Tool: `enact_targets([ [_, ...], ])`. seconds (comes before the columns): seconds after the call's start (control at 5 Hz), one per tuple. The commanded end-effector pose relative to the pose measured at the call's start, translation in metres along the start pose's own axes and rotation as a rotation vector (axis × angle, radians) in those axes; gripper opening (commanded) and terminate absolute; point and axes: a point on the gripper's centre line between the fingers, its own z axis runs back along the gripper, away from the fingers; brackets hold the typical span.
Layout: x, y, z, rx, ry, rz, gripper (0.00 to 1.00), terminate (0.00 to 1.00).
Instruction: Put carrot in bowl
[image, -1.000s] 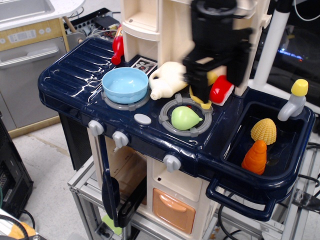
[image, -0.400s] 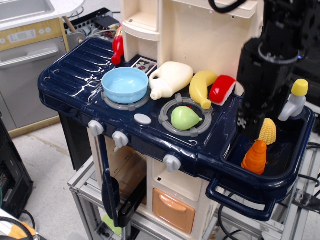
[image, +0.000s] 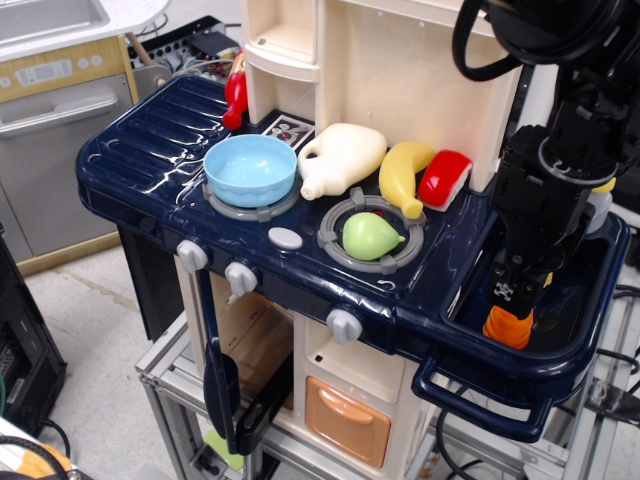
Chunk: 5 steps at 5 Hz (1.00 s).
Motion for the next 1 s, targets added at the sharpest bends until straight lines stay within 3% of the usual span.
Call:
enact_targets([
  [0.0, 0.005, -0.015, 0.002, -0.056, 0.044, 0.029, 0.00, 0.00],
  [0.2, 0.007, -0.014, -0.001, -0.096, 0.077, 0.021, 0.00, 0.00],
  [0.4, 0.010, -0.016, 0.012, -0.049, 0.053, -0.001, 0.00, 0.00],
  [0.6, 0.019, -0.019, 0.045, -0.020, 0.048, -0.042, 0.00, 0.00],
  [0.8, 0.038, -0.015, 0.072, 0.153, -0.059, -0.111, 0.00, 0.00],
])
